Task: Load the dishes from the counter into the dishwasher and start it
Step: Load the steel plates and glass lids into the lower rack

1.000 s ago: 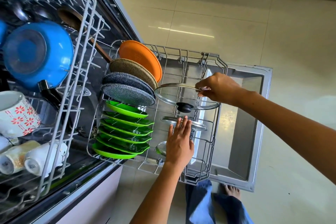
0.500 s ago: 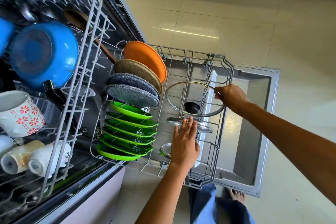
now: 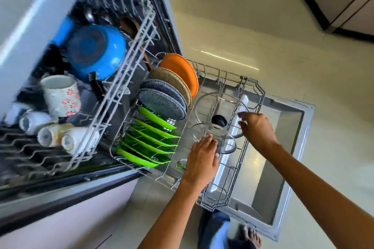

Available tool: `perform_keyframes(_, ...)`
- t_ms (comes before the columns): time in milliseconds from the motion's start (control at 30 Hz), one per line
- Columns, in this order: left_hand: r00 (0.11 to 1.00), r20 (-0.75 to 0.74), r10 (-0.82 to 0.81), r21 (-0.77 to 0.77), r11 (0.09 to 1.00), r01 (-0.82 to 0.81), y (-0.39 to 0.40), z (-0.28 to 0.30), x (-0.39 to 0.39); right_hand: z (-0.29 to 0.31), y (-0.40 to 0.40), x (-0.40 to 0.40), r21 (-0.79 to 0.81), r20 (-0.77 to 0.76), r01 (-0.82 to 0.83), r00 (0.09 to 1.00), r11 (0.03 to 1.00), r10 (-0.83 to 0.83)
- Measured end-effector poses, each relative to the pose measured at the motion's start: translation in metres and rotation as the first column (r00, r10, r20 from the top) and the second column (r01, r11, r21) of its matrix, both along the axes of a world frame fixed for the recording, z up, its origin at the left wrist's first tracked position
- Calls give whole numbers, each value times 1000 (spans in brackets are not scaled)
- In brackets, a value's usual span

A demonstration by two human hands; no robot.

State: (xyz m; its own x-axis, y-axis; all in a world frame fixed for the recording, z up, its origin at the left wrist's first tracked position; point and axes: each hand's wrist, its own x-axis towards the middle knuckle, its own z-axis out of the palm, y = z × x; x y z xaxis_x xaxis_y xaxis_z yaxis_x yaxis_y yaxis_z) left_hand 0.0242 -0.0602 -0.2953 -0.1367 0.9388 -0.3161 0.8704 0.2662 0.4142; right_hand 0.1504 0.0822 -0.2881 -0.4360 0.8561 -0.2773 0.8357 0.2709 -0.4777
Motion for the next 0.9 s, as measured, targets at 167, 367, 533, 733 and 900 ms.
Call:
perform_keyframes(167, 980, -10, 196, 231, 954, -189, -52, 122, 0, 110, -59, -23, 117, -226, -45, 972, 992, 71)
perform_keyframes(367, 833, -56, 550, 507, 735, -451, -194, 312, 3, 294, -172, -44, 219, -532, -134, 814, 966, 234)
perform_keyframes(533, 563, -77, 823, 641, 473, -605, -336, 402, 19, 385, -269, -70, 262, -629, -382, 629, 886, 457)
perform_keyframes(733, 97, -45, 994, 770, 97, -631, -480, 448, 66, 447, -397, -100, 284, -700, -685, 329, 671, 633)
perform_keyframes(900, -283, -2, 959, 814, -163, -558, -580, 456, 126, 470, -529, -111, 443, -648, -814, -1, 376, 762)
